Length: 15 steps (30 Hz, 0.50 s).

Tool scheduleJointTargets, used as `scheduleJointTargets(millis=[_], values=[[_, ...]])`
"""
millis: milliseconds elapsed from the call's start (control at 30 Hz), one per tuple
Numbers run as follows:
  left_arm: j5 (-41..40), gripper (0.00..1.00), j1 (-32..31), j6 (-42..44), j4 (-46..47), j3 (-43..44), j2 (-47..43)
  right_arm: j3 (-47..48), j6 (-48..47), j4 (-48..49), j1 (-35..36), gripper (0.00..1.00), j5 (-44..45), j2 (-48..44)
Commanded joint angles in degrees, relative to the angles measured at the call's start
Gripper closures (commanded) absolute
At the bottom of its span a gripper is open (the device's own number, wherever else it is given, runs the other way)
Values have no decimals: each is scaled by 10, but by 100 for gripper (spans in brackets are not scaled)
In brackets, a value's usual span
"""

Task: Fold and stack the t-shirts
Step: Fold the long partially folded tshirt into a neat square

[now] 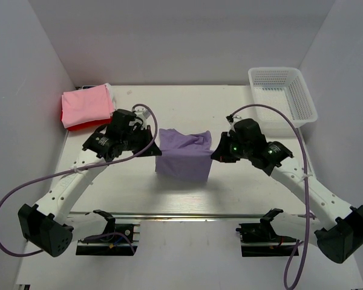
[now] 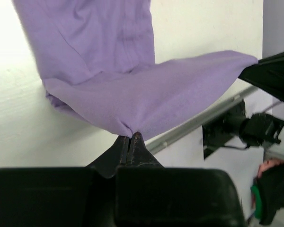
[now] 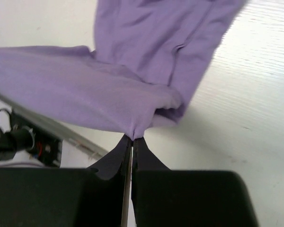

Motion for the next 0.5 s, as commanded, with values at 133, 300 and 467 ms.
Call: scheduleJointTargets(millis=[133, 300, 467], values=[[-94, 100, 3, -26, 58, 37, 57, 71, 29, -29, -24, 100, 128, 58], [-139, 100, 10, -26, 119, 37, 72, 105, 32, -11, -41, 100, 168, 105], [-150, 100, 26, -14, 126, 75, 112, 132, 24, -3, -61, 100, 160, 155]])
